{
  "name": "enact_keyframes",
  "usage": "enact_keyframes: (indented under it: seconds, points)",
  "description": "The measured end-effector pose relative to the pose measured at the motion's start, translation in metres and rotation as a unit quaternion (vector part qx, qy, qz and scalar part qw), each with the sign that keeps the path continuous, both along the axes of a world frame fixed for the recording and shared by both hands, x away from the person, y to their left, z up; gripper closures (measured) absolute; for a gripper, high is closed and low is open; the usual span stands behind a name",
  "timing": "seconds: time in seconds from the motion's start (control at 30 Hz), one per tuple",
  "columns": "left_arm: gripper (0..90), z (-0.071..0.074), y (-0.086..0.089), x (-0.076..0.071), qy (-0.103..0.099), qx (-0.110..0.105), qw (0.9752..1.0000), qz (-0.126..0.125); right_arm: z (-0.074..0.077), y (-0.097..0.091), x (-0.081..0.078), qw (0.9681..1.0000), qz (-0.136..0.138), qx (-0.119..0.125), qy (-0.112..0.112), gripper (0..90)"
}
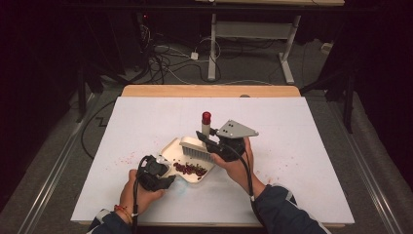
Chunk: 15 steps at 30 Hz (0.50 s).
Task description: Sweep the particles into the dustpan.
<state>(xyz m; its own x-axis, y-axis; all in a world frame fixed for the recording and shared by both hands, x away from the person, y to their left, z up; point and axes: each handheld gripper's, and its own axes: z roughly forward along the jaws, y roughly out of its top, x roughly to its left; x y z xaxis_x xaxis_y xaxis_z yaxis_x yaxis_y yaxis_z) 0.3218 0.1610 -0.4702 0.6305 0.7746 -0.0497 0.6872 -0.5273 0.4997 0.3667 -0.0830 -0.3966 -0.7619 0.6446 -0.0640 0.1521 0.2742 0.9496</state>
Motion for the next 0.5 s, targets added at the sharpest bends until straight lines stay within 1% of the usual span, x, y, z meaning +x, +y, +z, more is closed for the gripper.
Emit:
enact_keyframes:
  seconds: [0.07,0.13,0.17,0.2,0.27,0.3,0.33,0.4,0.47,0.5]
  points:
    - [64.1,0.0,0.0,0.0,0.001,-0.001,1.0,0.001,0.005,-0.004,-0.002,0.9999,-0.006,0.0,-0.01,70.0]
    - [64.1,0.0,0.0,0.0,0.001,0.0,1.0,0.001,0.009,-0.007,-0.003,0.9995,-0.019,0.0,-0.025,70.0]
    - [64.1,0.0,0.0,0.0,0.0,0.001,1.0,0.0,0.011,-0.009,-0.002,0.9993,-0.024,-0.001,-0.029,69.9]
    - [64.1,0.001,0.0,0.0,0.0,0.001,1.0,0.0,0.012,-0.011,-0.001,0.9987,-0.036,0.001,-0.035,69.9]
    - [64.1,0.001,0.001,0.0,0.001,-0.001,1.0,0.001,0.013,-0.014,0.004,0.9978,-0.051,0.002,-0.042,70.0]
    - [64.1,0.0,0.001,0.0,0.001,0.0,1.0,0.0,0.012,-0.014,0.006,0.9975,-0.055,0.005,-0.043,69.9]
    - [64.1,0.0,0.002,0.0,0.003,0.001,1.0,-0.001,0.01,-0.014,0.008,0.9971,-0.058,0.004,-0.049,69.9]
    - [64.1,0.0,0.002,0.001,0.002,0.0,1.0,0.0,0.005,-0.009,0.013,0.9964,-0.064,-0.005,-0.055,70.0]
    - [64.1,0.0,0.002,0.001,0.002,0.0,1.0,0.0,0.0,-0.005,0.019,0.9959,-0.07,-0.011,-0.056,69.9]
    - [64.1,0.0,0.003,0.001,0.002,0.0,1.0,0.0,-0.003,-0.001,0.021,0.9959,-0.072,-0.014,-0.053,70.0]
